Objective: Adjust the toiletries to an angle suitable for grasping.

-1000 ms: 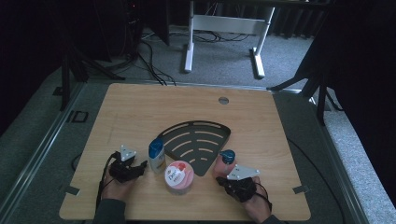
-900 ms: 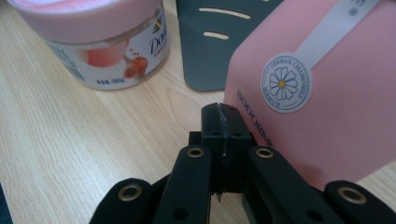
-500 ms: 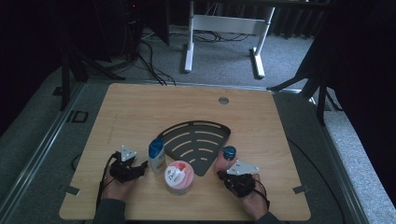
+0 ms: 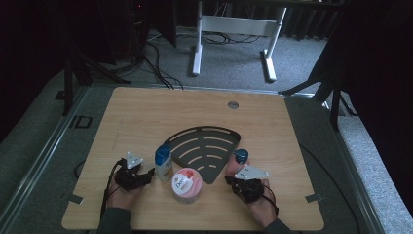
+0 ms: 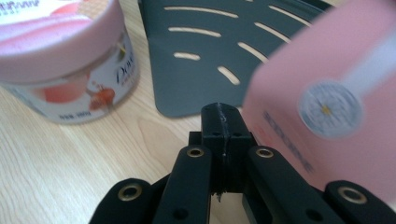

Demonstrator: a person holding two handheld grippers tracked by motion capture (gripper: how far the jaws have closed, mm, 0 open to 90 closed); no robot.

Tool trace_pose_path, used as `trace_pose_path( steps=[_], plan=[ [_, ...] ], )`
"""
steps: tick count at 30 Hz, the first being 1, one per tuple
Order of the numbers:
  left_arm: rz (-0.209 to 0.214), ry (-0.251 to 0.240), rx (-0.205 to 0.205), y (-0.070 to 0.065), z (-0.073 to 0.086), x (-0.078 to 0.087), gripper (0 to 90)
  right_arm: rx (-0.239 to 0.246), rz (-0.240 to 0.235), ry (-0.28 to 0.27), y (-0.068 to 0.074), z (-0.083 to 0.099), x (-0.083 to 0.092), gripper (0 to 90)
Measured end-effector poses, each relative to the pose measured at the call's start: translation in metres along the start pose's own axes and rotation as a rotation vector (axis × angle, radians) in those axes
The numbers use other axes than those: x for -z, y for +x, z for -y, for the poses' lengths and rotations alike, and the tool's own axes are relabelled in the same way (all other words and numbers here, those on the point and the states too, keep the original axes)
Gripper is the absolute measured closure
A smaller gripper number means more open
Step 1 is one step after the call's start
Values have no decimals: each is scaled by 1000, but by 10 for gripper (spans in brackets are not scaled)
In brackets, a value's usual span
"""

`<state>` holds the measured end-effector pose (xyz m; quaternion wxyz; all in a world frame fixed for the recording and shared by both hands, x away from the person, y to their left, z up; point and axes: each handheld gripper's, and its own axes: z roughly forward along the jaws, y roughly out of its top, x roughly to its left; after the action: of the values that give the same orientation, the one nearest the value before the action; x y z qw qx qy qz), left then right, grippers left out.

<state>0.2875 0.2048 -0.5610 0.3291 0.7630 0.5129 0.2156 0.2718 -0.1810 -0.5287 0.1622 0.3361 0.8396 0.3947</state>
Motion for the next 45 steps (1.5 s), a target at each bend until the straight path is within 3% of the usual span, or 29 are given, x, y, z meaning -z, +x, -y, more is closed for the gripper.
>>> trace_pose_path(
  steps=[4,14,22,31,40,45],
  plan=[
    [1,-1,-1,0,0,0,395,5,3,-7,2,-4,-7,900],
    [3,-2,-3,0,0,0,393,-2,92,10,2,-1,-12,900],
    [3,-1,-2,0,0,0,393,-51,134,12,-16,-1,-10,900],
    [3,15,-2,-1,-1,2,415,-82,139,23,-42,3,-6,900],
    [14,62,-25,-7,-2,12,528,-99,155,41,-56,6,-6,900],
    [73,-21,-57,-21,-2,38,626,-76,109,53,-52,13,-3,858]
  ],
)
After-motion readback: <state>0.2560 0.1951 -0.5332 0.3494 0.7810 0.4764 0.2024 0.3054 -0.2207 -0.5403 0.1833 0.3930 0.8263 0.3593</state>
